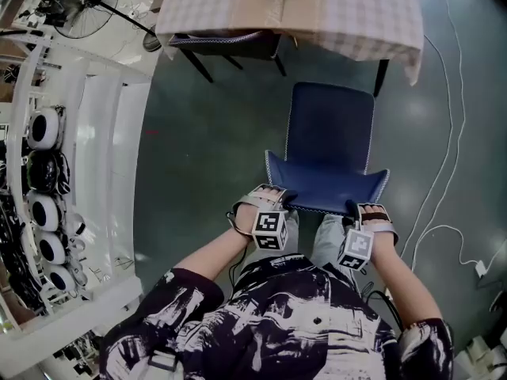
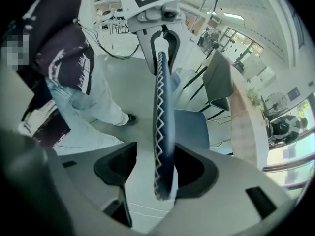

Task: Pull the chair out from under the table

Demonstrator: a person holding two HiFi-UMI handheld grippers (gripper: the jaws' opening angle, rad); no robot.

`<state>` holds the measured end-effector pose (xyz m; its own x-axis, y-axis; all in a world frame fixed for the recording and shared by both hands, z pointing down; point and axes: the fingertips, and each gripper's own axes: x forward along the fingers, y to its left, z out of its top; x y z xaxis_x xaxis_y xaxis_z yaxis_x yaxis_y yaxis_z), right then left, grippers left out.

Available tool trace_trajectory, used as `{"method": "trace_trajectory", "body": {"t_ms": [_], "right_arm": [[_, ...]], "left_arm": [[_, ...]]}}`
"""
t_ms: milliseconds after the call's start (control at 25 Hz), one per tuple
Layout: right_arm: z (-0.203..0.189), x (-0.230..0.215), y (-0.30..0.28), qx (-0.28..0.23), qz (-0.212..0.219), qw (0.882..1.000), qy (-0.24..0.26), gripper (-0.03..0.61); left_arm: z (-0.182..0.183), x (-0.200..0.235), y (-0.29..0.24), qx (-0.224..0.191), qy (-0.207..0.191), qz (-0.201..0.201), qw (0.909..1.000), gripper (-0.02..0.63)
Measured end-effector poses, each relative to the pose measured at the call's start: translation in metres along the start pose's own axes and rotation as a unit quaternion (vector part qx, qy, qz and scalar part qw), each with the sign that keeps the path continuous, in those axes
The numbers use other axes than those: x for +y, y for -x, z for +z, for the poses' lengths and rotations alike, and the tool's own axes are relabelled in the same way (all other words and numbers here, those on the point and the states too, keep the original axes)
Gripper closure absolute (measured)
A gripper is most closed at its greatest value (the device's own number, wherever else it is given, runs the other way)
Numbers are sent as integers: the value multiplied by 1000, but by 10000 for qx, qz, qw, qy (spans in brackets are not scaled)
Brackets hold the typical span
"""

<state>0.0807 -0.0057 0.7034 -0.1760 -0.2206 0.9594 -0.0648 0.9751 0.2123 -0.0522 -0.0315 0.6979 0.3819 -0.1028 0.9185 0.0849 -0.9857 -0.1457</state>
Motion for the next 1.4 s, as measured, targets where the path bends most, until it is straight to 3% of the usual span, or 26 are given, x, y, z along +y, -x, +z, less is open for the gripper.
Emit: {"method": "trace_trajectory", "body": {"t_ms": [160, 240, 280, 360, 440, 520, 600, 640, 720, 800, 920, 1040, 1400], "right_arm": [[2, -27, 74, -816, -142, 9939, -732, 369], [5, -65, 121, -1394, -476, 9795, -1372, 394], [9, -90, 146, -1763, -680, 9664, -1743, 404], [19, -144, 202, -2656, -1081, 9238, -2538, 414], [32, -199, 268, -3619, -1404, 8619, -3263, 423], [47, -243, 337, -4489, -1664, 8024, -3563, 424], [58, -272, 399, -5238, -1962, 7477, -3579, 427], [62, -283, 424, -5520, -2151, 7264, -3486, 432], [68, -299, 456, -5776, -2622, 7019, -3238, 440], [70, -309, 467, -5711, -3036, 6972, -3092, 455], [76, -319, 464, -5662, -3187, 6934, -3115, 469], [77, -326, 454, -5616, -3178, 6902, -3273, 483], [74, -336, 419, -5331, -3024, 7107, -3453, 510]], "left_arm": [[-1, 14, 66, -495, 524, 19, 9974, 519], [12, 42, 107, -988, 1070, 344, 9887, 534], [23, 63, 130, -1303, 1333, 572, 9808, 536], [54, 110, 181, -2059, 1723, 1072, 9573, 543], [93, 156, 239, -2973, 1978, 1479, 9223, 548], [134, 190, 298, -3853, 2076, 1697, 8830, 548], [170, 213, 347, -4483, 1991, 1821, 8522, 548], [184, 223, 367, -4722, 1912, 1847, 8405, 548], [205, 242, 398, -5146, 1752, 1828, 8192, 548], [216, 260, 414, -5331, 1727, 1811, 8082, 548], [220, 283, 423, -5400, 1813, 1861, 8006, 555], [217, 295, 418, -5318, 1855, 2002, 8017, 561], [216, 296, 387, -5213, 1917, 2008, 8069, 583]]}}
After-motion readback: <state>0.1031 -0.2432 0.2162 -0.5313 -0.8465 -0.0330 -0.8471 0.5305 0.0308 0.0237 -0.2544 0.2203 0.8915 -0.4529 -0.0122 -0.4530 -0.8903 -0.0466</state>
